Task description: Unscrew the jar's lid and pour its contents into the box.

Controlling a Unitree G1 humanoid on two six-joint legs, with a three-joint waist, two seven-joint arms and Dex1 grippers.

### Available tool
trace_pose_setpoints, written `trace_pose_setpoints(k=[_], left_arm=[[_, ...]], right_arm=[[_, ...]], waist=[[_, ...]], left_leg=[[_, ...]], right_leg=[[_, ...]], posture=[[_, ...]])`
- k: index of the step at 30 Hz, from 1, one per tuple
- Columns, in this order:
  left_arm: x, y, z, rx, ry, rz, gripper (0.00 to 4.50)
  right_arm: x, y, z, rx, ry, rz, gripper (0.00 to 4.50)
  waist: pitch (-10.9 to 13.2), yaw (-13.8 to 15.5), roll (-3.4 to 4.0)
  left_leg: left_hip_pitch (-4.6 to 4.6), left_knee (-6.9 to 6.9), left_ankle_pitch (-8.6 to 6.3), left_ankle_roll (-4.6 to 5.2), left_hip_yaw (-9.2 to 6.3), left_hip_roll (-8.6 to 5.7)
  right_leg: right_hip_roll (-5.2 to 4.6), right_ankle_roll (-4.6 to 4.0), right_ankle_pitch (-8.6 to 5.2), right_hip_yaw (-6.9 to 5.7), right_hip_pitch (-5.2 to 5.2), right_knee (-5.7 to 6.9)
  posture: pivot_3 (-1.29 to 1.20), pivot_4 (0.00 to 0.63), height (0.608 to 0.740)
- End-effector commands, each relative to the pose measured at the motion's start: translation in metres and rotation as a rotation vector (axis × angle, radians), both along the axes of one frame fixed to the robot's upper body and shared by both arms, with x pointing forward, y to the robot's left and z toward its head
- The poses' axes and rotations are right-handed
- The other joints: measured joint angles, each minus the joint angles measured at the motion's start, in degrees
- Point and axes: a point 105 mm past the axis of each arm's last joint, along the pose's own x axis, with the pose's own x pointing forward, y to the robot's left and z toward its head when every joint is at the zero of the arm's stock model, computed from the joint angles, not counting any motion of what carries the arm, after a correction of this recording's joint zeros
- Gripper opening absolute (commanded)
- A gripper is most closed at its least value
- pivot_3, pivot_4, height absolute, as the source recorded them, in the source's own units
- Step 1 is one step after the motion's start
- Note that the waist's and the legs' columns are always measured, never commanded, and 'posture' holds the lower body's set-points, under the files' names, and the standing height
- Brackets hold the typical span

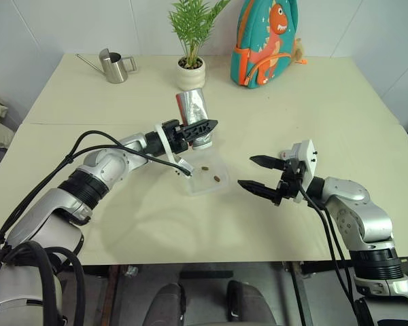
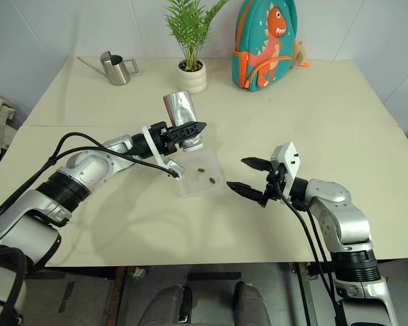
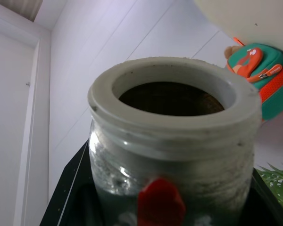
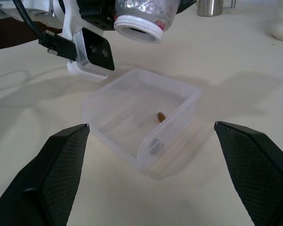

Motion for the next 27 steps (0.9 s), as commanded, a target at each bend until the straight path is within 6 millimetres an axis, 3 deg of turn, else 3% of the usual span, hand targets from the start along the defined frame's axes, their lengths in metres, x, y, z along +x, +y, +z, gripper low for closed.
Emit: trace_pose_setpoints(k=[1, 4, 8, 12, 15, 21, 24, 27], left_arm=[[-0.003, 0.005, 0.021, -0.104, 0.022, -0.002, 2.02], [-0.006, 0.021, 0.035, -0.287, 0.249, -0.017, 2.02], [0.002, 0.062, 0.049, -0.651, 0.640, 0.062, 2.02], [0.017, 0.127, 0.039, -1.212, 1.103, 0.158, 2.02], [0.014, 0.166, 0.020, -1.574, 1.383, 0.139, 2.02], [-0.017, 0.211, -0.009, -1.960, 1.500, 0.038, 2.02], [-0.029, 0.228, -0.027, -2.067, 1.430, 0.084, 2.02], [-0.040, 0.232, -0.041, -2.095, 1.418, 0.094, 2.02]], right_arm=[[-0.002, -0.001, 0.010, 0.024, -0.046, 0.001, 4.45], [-0.002, -0.002, 0.008, 0.021, -0.039, 0.007, 4.45], [-0.002, -0.004, 0.005, -0.003, -0.036, 0.021, 4.45], [0.004, -0.009, 0.004, -0.028, -0.053, 0.021, 4.45], [0.011, -0.013, 0.007, -0.026, -0.086, 0.010, 4.45], [0.018, -0.017, 0.009, -0.069, -0.171, 0.025, 4.45], [0.022, -0.017, 0.015, -0.051, -0.199, 0.035, 4.45], [0.025, -0.016, 0.021, -0.021, -0.215, 0.045, 4.45]], waist=[[0.0, 0.0, 0.00], [0.0, -0.1, 0.00], [0.0, -0.4, 0.00], [0.0, -0.8, 0.01], [0.0, -1.5, 0.00], [0.0, -1.6, 0.00], [0.0, -1.6, -0.01], [0.0, -1.6, -0.02]], left_leg=[[0.00, 0.00, 0.00, 0.00, 0.00, 0.00], [0.00, 0.03, 0.00, 0.00, -0.02, 0.09], [0.02, 0.05, 0.01, -0.02, 0.01, 0.26], [0.03, 0.19, 0.01, -0.02, 0.02, 0.26], [0.05, 0.27, 0.01, -0.01, -0.01, 0.26], [0.12, 0.26, 0.01, -0.01, -0.08, 0.25], [0.14, 0.23, -0.01, -0.01, -0.12, 0.25], [0.15, 0.24, -0.01, -0.03, -0.12, 0.28]], right_leg=[[0.00, 0.00, 0.00, 0.00, 0.00, 0.00], [-0.03, 0.00, 0.00, 0.00, 0.00, 0.02], [-0.12, 0.00, 0.00, 0.01, -0.02, 0.05], [-0.14, -0.01, 0.00, -0.02, 0.03, 0.10], [-0.10, 0.00, 0.02, -0.02, 0.08, 0.17], [-0.09, 0.01, 0.02, 0.01, 0.08, 0.23], [-0.09, 0.01, 0.02, 0.00, 0.09, 0.18], [-0.09, -0.03, 0.05, 0.00, 0.09, 0.19]], posture=[[0.00, 0.150, 0.740], [0.00, 0.150, 0.740], [0.00, 0.150, 0.740], [0.00, 0.150, 0.740], [0.00, 0.150, 0.740], [0.00, 0.150, 0.740], [0.00, 0.150, 0.740], [0.00, 0.150, 0.740]])
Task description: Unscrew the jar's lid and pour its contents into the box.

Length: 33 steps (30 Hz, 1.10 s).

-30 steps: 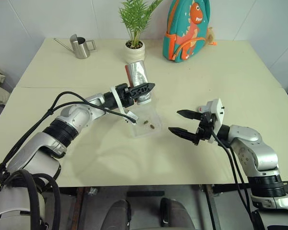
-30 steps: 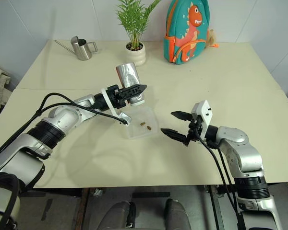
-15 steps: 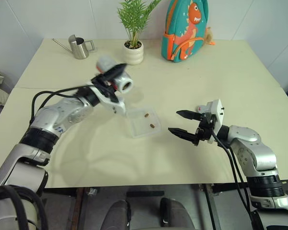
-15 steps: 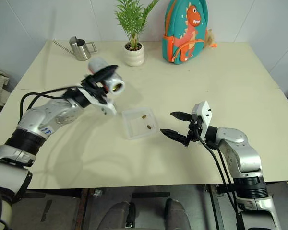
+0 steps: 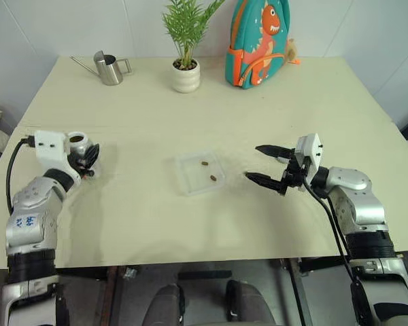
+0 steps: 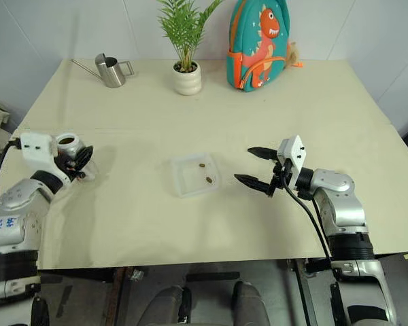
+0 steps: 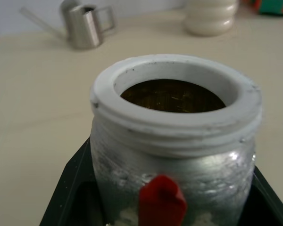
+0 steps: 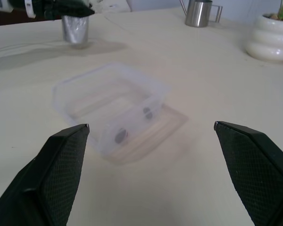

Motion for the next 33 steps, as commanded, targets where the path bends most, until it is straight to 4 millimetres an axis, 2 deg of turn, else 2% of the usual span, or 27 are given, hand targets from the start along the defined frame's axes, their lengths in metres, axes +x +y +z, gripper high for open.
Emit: trace_pose_setpoints(k=[1, 6, 8, 10, 14, 16, 21, 25, 28, 31, 33], left_arm=[[-0.014, 0.003, 0.011, 0.002, -0.082, 0.028, 2.02], [-0.021, 0.006, 0.001, -0.062, -0.092, 0.060, 2.02], [-0.023, 0.007, 0.003, -0.076, -0.121, 0.060, 2.75], [-0.025, 0.006, 0.001, -0.048, -0.117, 0.055, 3.23], [-0.033, 0.004, 0.003, -0.016, -0.156, 0.024, 4.48], [-0.042, 0.003, -0.002, 0.037, -0.140, 0.004, 4.48], [-0.060, 0.018, -0.005, 0.066, -0.101, 0.051, 4.48], [-0.080, 0.018, -0.012, 0.107, -0.009, -0.041, 4.48], [-0.095, 0.026, -0.030, 0.165, 0.110, -0.086, 4.48], [-0.110, 0.040, -0.051, 0.318, 0.226, -0.124, 4.48], [-0.119, 0.046, -0.058, 0.334, 0.264, -0.147, 4.48]], right_arm=[[0.001, 0.000, 0.017, 0.031, -0.063, 0.025, 4.45], [0.003, 0.002, 0.016, 0.021, -0.053, 0.040, 4.45], [0.004, 0.003, 0.017, 0.023, -0.050, 0.047, 4.50], [0.004, 0.004, 0.018, 0.023, -0.047, 0.054, 4.50], [0.003, 0.006, 0.019, 0.020, -0.043, 0.066, 4.50], [0.003, 0.006, 0.019, 0.020, -0.042, 0.069, 4.50], [0.001, 0.005, 0.018, 0.016, -0.037, 0.072, 4.50], [-0.004, 0.004, 0.018, 0.012, -0.029, 0.082, 4.50], [-0.007, 0.005, 0.019, 0.001, -0.029, 0.090, 4.50], [-0.006, 0.004, 0.020, -0.027, -0.035, 0.097, 4.50], [-0.005, 0.002, 0.021, -0.040, -0.041, 0.097, 4.50]], waist=[[0.0, 0.1, -0.01], [0.0, 0.2, -0.04], [0.0, 0.1, -0.04], [0.0, 0.1, -0.04], [0.0, -0.1, -0.04], [0.0, -0.1, -0.04], [0.0, 0.0, -0.04], [0.0, -0.1, -0.03], [0.0, -0.2, -0.01], [0.0, -0.4, -0.01], [0.0, -0.5, 0.00]], left_leg=[[0.00, 0.00, 0.00, 0.00, 0.00, 0.00], [0.01, -0.02, -0.01, -0.02, -0.08, -0.01], [0.01, -0.03, -0.02, -0.02, -0.08, 0.00], [0.02, -0.04, -0.03, -0.02, -0.07, 0.00], [0.02, -0.07, -0.04, -0.04, -0.07, 0.02], [0.04, -0.10, -0.06, -0.05, -0.07, 0.04], [0.06, -0.11, -0.18, 0.01, -0.08, 0.09], [0.09, -0.12, -0.27, 0.00, -0.09, 0.12], [0.12, -0.15, -0.35, 0.00, -0.06, 0.15], [0.12, -0.18, -0.42, 0.00, -0.06, 0.19], [0.13, -0.22, -0.51, 0.10, -0.05, 0.22]], right_leg=[[0.00, -0.01, 0.01, 0.00, 0.01, -0.01], [-0.06, -0.02, 0.05, -0.01, 0.06, -0.10], [-0.06, -0.02, 0.06, 0.01, 0.05, -0.11], [-0.05, -0.02, 0.06, 0.01, 0.04, -0.12], [-0.03, -0.02, 0.06, 0.03, 0.02, -0.14], [-0.02, -0.02, 0.06, 0.04, 0.01, -0.16], [-0.04, -0.03, 0.06, 0.07, -0.01, -0.23], [-0.06, -0.03, 0.06, 0.11, -0.01, -0.25], [-0.08, -0.06, 0.05, 0.13, -0.02, -0.30], [-0.08, -0.11, 0.03, 0.12, -0.04, -0.36], [-0.09, -0.17, 0.03, 0.12, -0.05, -0.47]], posture=[[0.00, 0.150, 0.740], [0.00, 0.150, 0.740], [0.00, 0.150, 0.740], [0.00, 0.150, 0.740], [0.00, 0.150, 0.740], [0.00, 0.150, 0.740], [0.00, 0.150, 0.740], [0.00, 0.150, 0.740], [0.00, 0.150, 0.740], [0.00, 0.150, 0.740], [0.00, 0.150, 0.740]])
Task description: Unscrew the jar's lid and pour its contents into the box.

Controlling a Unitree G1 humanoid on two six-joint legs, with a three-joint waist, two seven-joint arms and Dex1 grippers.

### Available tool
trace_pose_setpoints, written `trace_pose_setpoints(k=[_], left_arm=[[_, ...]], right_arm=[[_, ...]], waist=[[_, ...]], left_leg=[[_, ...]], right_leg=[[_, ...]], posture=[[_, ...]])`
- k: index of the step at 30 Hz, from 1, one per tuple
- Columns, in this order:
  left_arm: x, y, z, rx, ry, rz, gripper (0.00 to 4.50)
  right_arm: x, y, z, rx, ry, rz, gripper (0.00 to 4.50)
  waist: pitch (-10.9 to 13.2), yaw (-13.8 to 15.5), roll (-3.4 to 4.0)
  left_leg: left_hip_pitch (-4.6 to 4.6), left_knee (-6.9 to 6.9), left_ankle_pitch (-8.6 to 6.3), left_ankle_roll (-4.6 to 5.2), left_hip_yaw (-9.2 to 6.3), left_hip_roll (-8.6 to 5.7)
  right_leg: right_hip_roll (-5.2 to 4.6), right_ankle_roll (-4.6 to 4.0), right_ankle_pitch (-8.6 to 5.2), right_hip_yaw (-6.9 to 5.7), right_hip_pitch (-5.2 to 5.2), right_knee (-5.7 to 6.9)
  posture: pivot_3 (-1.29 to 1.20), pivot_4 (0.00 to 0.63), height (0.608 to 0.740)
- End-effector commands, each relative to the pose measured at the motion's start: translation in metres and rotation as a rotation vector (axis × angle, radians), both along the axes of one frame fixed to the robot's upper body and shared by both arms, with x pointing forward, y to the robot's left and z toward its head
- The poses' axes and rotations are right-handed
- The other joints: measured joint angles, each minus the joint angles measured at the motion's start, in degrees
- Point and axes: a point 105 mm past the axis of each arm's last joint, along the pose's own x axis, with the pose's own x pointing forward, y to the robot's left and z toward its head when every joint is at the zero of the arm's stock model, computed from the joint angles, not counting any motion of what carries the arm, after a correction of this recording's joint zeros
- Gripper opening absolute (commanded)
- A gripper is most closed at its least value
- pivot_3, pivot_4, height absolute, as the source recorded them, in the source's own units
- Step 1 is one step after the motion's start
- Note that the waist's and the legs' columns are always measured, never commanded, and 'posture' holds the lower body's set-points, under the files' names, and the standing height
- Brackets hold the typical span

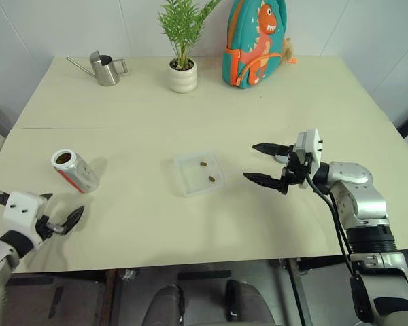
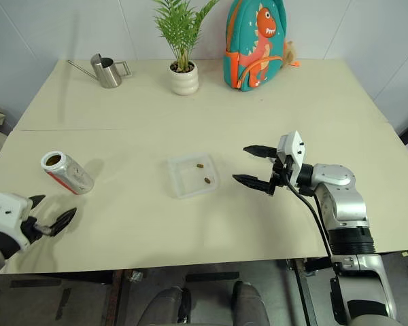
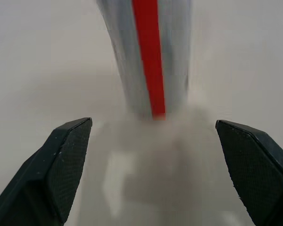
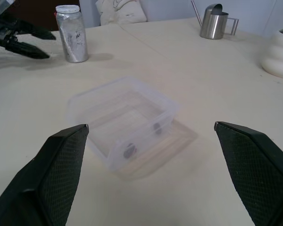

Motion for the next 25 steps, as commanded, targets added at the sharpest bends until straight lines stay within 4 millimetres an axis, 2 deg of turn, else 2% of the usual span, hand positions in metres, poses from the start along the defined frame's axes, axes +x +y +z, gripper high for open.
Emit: trace_pose_setpoints(k=[1, 3, 6, 11, 15, 25], left_arm=[[-0.009, 0.005, 0.001, 0.068, 0.015, -0.060, 4.48], [-0.009, -0.023, 0.013, 0.095, -0.006, -0.235, 4.48], [0.001, -0.075, 0.042, 0.097, -0.083, -0.488, 4.48], [0.028, -0.128, 0.069, 0.130, -0.158, -0.708, 4.48], [0.042, -0.141, 0.076, 0.124, -0.166, -0.793, 4.48], [0.043, -0.148, 0.071, 0.099, -0.163, -0.817, 4.48]], right_arm=[[0.000, -0.004, 0.015, -0.021, -0.055, 0.013, 4.50], [0.000, -0.003, 0.018, -0.033, -0.066, 0.019, 4.50], [-0.001, -0.003, 0.021, -0.058, -0.073, 0.029, 4.50], [0.001, -0.009, 0.026, -0.081, -0.073, 0.016, 4.50], [-0.001, -0.014, 0.033, -0.091, -0.080, -0.004, 4.50], [-0.003, -0.020, 0.029, -0.085, -0.084, -0.068, 4.50]], waist=[[0.0, 0.0, 0.01], [0.0, -0.1, 0.01], [0.0, 0.3, 0.03], [0.0, 0.5, 0.11], [0.0, -0.1, 0.14], [0.0, -0.7, 0.14]], left_leg=[[0.00, -0.01, -0.05, 0.06, 0.00, 0.01], [0.00, -0.01, -0.07, 0.08, -0.01, 0.02], [-0.03, -0.03, -0.08, 0.05, -0.02, 0.00], [-0.01, -0.01, 0.05, 0.03, 0.01, -0.13], [-0.02, 0.00, 0.07, 0.06, 0.32, -0.13], [-0.02, 0.12, -0.06, 0.07, 0.86, 0.22]], right_leg=[[-0.03, -0.02, -0.01, -0.01, 0.00, -0.04], [-0.26, -0.04, -0.01, -0.02, -0.01, -0.18], [-0.50, -0.10, 0.03, -0.15, -0.01, -0.25], [-0.57, -0.11, 0.09, -0.28, 0.04, -0.19], [-0.16, -0.06, 0.12, -0.37, -0.01, 0.05], [-0.03, -0.06, 0.12, -0.79, -0.06, -0.07]], posture=[[0.00, 0.150, 0.740], [0.00, 0.150, 0.740], [0.00, 0.150, 0.740], [0.00, 0.150, 0.740], [0.00, 0.150, 0.740], [0.00, 0.150, 0.740]])
